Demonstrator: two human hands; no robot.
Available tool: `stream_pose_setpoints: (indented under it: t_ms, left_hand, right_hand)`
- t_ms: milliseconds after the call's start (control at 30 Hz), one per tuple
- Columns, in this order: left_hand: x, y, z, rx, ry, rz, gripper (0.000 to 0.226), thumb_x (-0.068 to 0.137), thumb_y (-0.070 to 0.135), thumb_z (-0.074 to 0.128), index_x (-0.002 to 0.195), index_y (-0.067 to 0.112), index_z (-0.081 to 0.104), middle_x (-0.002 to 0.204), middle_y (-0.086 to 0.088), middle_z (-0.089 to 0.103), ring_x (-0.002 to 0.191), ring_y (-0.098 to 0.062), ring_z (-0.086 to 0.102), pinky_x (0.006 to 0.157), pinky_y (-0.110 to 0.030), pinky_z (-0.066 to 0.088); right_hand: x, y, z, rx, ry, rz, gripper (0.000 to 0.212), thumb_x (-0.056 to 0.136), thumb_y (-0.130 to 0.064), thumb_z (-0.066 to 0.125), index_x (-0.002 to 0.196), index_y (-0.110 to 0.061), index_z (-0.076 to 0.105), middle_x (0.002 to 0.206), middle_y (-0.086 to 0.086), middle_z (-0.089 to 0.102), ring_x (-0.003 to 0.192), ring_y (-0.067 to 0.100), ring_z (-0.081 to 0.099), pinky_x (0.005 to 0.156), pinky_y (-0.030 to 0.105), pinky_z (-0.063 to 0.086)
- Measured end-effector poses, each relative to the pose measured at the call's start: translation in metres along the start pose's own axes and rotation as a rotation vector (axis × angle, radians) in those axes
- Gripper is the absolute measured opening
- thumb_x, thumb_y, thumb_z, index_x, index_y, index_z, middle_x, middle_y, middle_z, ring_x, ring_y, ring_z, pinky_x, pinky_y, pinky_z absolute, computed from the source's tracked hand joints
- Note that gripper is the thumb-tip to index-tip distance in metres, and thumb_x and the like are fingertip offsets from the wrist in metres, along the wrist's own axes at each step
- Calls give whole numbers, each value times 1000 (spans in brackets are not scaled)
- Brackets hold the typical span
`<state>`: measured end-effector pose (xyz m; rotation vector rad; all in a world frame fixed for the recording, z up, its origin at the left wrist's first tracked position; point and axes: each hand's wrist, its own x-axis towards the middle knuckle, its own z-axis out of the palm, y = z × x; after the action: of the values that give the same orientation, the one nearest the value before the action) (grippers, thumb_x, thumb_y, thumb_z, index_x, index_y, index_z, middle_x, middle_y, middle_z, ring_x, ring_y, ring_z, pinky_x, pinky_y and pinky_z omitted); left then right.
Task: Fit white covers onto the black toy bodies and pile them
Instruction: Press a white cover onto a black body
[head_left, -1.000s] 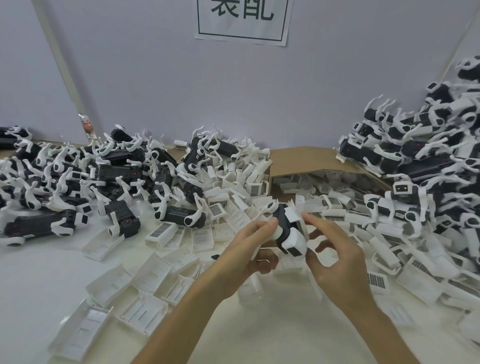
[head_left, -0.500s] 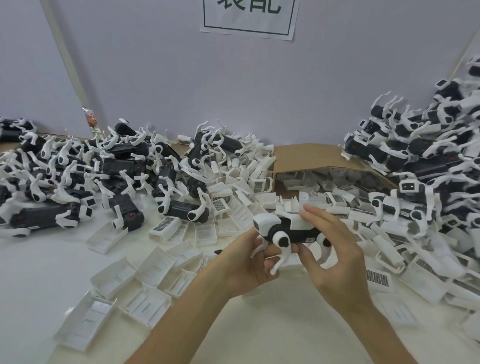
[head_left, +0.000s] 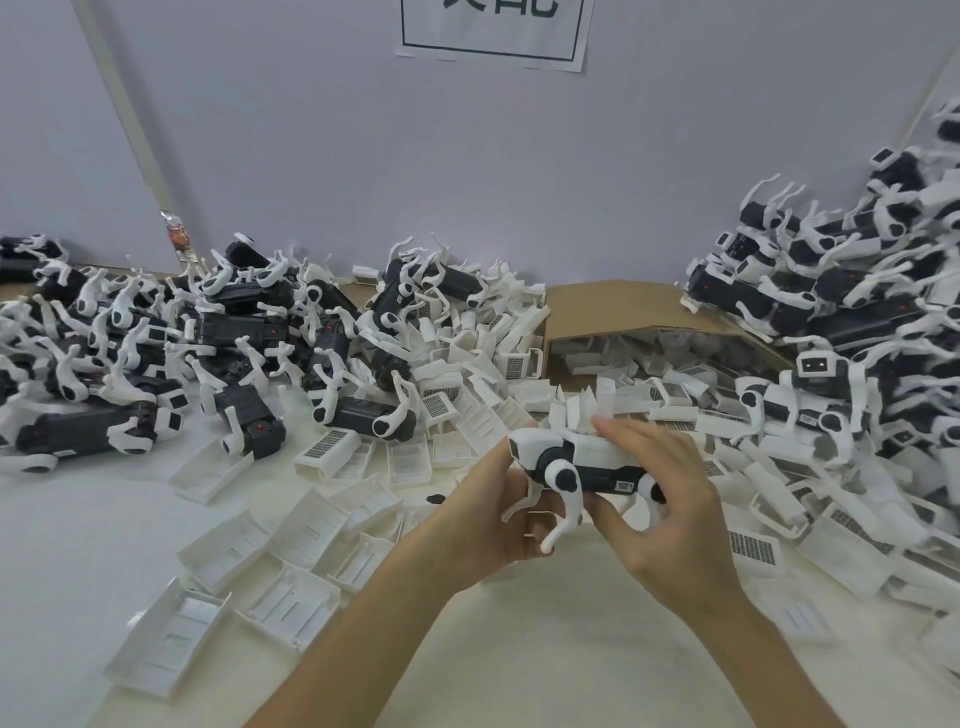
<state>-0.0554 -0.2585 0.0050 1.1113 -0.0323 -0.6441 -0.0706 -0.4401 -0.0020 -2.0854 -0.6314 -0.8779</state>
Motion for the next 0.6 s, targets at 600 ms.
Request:
stream_pose_setpoints:
  t_ms: [600]
  left_hand:
    - [6,-2,-6,30,-9,-12,47,78,64,72,87,18,75,64,-7,56,44,-15,40,47,-24,47]
  right_hand:
    - [3,-2,-3,28,-133,-37,55,69,-9,81,119,-28,68,124,-21,65,121,4,58,96,51,49]
